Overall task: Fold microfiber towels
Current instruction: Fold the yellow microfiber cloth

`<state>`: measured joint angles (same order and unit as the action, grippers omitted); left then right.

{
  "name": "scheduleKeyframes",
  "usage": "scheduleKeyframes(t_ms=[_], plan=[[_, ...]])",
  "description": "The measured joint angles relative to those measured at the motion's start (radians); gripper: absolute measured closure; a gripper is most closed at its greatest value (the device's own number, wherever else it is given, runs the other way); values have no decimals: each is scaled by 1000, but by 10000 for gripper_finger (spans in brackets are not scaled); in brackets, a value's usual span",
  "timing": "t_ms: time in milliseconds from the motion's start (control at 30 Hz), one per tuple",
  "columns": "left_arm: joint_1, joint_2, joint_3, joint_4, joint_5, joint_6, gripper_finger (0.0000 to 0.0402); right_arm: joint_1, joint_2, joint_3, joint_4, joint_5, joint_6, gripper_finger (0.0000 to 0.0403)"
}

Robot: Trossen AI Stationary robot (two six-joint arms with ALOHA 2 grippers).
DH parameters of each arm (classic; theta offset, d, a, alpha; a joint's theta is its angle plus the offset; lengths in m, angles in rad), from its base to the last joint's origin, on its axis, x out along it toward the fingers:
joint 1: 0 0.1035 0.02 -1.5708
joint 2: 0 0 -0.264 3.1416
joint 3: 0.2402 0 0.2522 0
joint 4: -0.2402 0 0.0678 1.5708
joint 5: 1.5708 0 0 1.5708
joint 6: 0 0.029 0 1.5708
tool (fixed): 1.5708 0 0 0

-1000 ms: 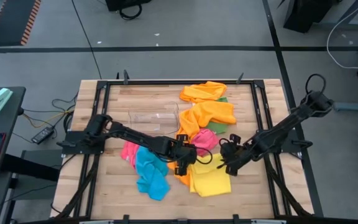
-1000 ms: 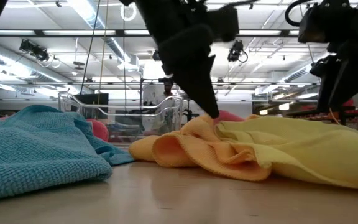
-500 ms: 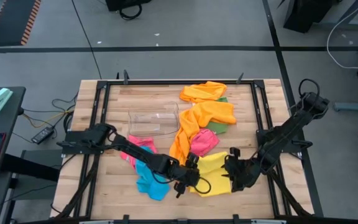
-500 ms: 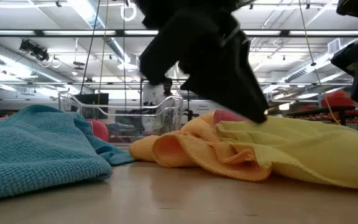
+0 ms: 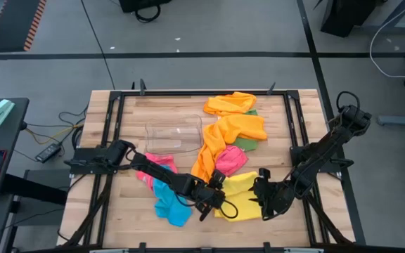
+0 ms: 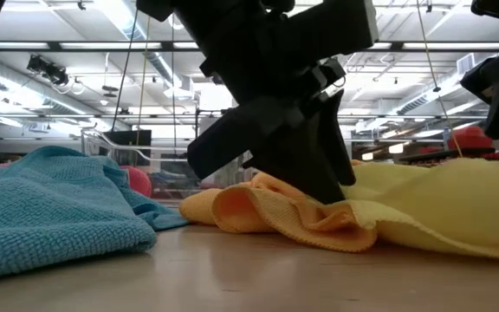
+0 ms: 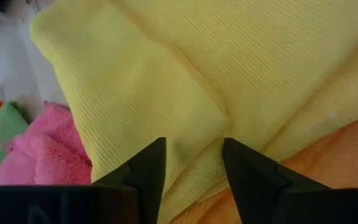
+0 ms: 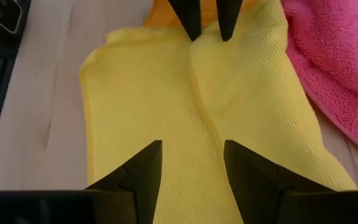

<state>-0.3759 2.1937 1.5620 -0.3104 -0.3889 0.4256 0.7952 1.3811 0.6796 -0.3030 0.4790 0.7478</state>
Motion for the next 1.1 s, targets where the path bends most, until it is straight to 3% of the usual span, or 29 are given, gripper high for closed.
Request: scheduleKeyframes(t_ms=[167, 433, 600, 800, 1100], plan=[[3, 0, 0, -10, 0, 12, 275, 0, 0, 0, 7, 14, -1, 222], [17, 0, 0, -8, 0, 4, 390, 0, 0, 0, 32, 13, -19, 222], [14, -15, 23, -6, 0, 4, 386, 0, 0, 0, 31, 12, -20, 222], [16, -32, 86, -164, 45, 5, 392, 0, 0, 0, 32, 11, -30, 222], [19, -30, 80, -212, 75, -13, 382, 0, 0, 0, 36, 11, -35, 222]])
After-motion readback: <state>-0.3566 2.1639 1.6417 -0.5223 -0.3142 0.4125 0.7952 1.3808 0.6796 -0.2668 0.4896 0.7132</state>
